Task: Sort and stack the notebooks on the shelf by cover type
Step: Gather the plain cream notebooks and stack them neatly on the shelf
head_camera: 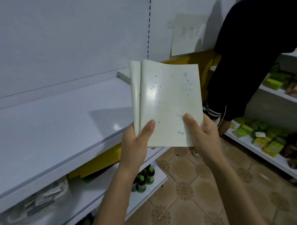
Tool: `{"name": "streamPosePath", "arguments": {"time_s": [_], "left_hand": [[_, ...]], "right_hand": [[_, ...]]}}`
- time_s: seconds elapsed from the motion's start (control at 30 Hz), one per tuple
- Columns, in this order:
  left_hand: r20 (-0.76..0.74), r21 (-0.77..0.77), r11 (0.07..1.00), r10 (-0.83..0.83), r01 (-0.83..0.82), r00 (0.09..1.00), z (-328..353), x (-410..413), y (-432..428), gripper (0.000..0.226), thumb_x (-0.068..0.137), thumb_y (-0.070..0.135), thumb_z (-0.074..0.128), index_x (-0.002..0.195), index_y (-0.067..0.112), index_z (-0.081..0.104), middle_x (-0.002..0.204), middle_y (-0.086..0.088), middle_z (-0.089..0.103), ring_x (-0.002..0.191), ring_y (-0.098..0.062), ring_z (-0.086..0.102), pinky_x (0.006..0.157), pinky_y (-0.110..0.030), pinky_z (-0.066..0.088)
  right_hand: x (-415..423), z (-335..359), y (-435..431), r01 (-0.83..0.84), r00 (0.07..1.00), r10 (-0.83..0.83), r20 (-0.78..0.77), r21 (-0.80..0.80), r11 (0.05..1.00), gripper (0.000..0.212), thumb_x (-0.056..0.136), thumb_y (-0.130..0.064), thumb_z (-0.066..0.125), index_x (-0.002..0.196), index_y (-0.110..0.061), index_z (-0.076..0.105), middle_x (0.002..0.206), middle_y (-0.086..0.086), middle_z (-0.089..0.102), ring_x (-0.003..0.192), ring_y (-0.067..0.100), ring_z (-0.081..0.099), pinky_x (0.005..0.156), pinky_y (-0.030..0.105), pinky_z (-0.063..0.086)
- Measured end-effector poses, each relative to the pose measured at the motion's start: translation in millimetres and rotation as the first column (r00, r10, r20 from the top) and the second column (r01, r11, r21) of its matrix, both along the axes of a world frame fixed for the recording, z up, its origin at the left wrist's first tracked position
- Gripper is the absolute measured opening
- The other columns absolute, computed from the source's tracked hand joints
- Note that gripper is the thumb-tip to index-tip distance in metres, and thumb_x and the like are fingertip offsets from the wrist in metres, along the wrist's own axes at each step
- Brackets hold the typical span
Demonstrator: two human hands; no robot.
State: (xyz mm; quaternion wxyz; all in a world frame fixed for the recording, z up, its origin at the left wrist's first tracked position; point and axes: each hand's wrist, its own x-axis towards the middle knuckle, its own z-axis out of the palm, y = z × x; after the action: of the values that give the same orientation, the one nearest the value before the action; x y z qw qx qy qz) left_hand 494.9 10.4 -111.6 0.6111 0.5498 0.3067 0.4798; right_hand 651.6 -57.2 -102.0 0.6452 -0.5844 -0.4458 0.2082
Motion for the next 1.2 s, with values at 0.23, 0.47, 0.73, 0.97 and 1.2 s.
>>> {"name": "streamPosePath", "arguments": {"time_s": [0.23,0.47,0.73,0.97,1.2], "left_hand": [[0.000,0.086,0.995,-0.043,0.043,0.999,4,64,85,0.033,0.085,0.039,0.062,0.117,0.036,0.053,0.102,0.013,0.067,0.093,-0.007,0.065,0.071,-0.030,0.057],[-0.218,0.171,0.985,0.068,-0.030,0.974,-5,83,136,0.038,0.091,0.038,0.056,0.123,0.036,0.036,0.099,0.021,0.060,0.086,0.006,0.062,0.061,-0.017,0.054],[-0.349,0.316,0.911,0.371,-0.265,0.860,20,103,198,0.031,0.087,0.046,0.052,0.113,0.030,0.046,0.094,0.017,0.063,0.079,0.007,0.063,0.051,-0.004,0.042],[-0.401,0.357,0.830,0.550,-0.428,0.732,25,147,239,0.029,0.092,0.034,0.055,0.118,0.022,0.055,0.107,0.013,0.062,0.090,0.001,0.059,0.065,0.002,0.042],[-0.450,0.411,0.777,0.628,-0.477,0.635,18,173,268,0.023,0.095,0.033,0.053,0.114,0.022,0.058,0.102,0.017,0.063,0.093,0.003,0.059,0.071,-0.003,0.041]], "right_hand": [[56,-6,79,0.116,0.992,-0.119,0.031,0.085,0.990,0.025,0.092,-0.040,0.054,0.114,-0.030,0.060,0.095,-0.004,0.069,0.078,0.019,0.066,0.059,0.018,0.052],[83,-23,146,0.091,0.996,-0.091,-0.001,-0.012,0.996,0.018,0.093,-0.045,0.052,0.089,-0.062,0.056,0.085,-0.026,0.066,0.073,0.005,0.066,0.051,0.020,0.054],[120,-14,246,-0.070,0.997,0.069,-0.026,-0.043,0.997,0.007,0.094,-0.043,0.053,0.100,-0.042,0.054,0.088,-0.029,0.065,0.079,0.001,0.068,0.047,0.017,0.050],[169,12,314,-0.265,0.957,0.268,-0.112,0.042,0.963,0.009,0.092,-0.027,0.061,0.100,-0.029,0.065,0.100,-0.013,0.071,0.091,0.009,0.069,0.064,0.017,0.053],[202,4,371,-0.406,0.911,0.388,-0.138,-0.146,0.902,0.009,0.092,-0.026,0.061,0.100,-0.027,0.066,0.099,-0.007,0.072,0.091,0.010,0.069,0.072,0.026,0.057]]}}
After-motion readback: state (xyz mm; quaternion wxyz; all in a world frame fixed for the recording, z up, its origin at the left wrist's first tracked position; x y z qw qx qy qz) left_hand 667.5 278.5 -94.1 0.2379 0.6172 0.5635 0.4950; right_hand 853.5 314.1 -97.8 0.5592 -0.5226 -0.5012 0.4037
